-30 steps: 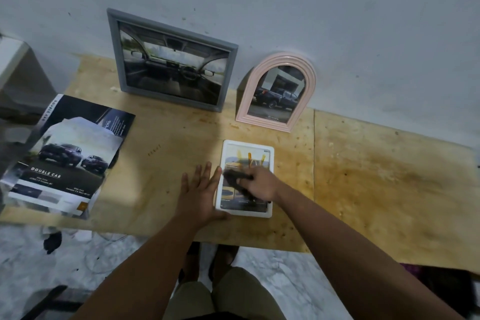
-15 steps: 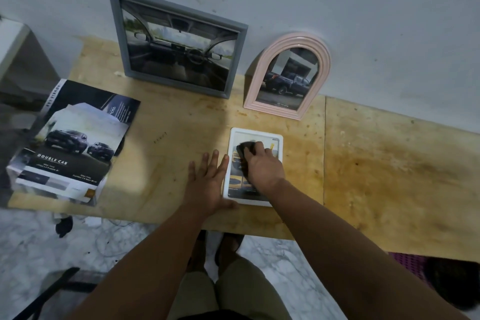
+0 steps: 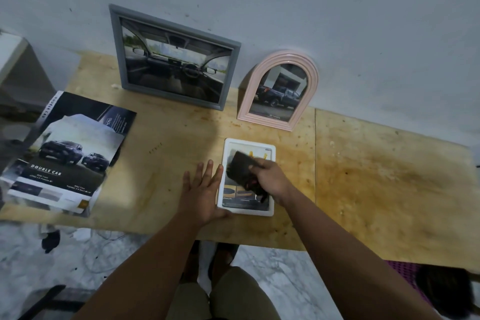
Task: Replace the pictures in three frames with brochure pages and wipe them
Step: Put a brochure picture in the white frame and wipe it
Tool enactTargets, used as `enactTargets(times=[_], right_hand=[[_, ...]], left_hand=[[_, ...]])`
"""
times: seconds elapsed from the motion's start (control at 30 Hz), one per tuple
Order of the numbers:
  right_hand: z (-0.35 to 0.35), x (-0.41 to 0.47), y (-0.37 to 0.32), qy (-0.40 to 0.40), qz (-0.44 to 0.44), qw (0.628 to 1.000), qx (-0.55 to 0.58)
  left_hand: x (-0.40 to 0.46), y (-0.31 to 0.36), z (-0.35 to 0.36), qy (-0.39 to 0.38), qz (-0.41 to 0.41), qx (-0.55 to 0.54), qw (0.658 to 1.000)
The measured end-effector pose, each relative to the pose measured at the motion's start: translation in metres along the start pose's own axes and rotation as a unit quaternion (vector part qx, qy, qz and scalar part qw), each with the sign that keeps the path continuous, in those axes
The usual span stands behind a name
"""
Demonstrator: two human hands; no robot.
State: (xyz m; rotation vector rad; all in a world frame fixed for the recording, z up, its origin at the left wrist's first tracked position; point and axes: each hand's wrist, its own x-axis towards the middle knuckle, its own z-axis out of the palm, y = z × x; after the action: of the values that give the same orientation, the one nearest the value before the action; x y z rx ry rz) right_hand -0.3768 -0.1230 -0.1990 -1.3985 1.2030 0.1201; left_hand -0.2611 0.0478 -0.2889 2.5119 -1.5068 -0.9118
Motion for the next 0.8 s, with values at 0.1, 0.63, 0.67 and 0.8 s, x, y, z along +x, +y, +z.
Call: enactTargets(times=[0.1,0.63,0.67,0.8], right_hand=[[0.0,0.019,-0.01,0.062,0.052,0.985,0.152],[0.037,0.003,0.043,0.065,-0.088,0.87,-0.48],[0.039,-0.003,0.046,0.049,-0.084,0.87,-0.483],[0.029,-0.012,0.039,-0.039,-0.033,0.896,-0.442]], left_hand=[[0.001,0.0,0.0,-0.003,0.002,0.002,1.0],[0.001,0.001,-0.001,-0.005,0.003,0.013,1.0],[0.001,0.001,-0.001,-0.006,0.002,0.014,1.0],[0.0,0.003,-0.003,-0.006,-0.001,0.017,1.0]])
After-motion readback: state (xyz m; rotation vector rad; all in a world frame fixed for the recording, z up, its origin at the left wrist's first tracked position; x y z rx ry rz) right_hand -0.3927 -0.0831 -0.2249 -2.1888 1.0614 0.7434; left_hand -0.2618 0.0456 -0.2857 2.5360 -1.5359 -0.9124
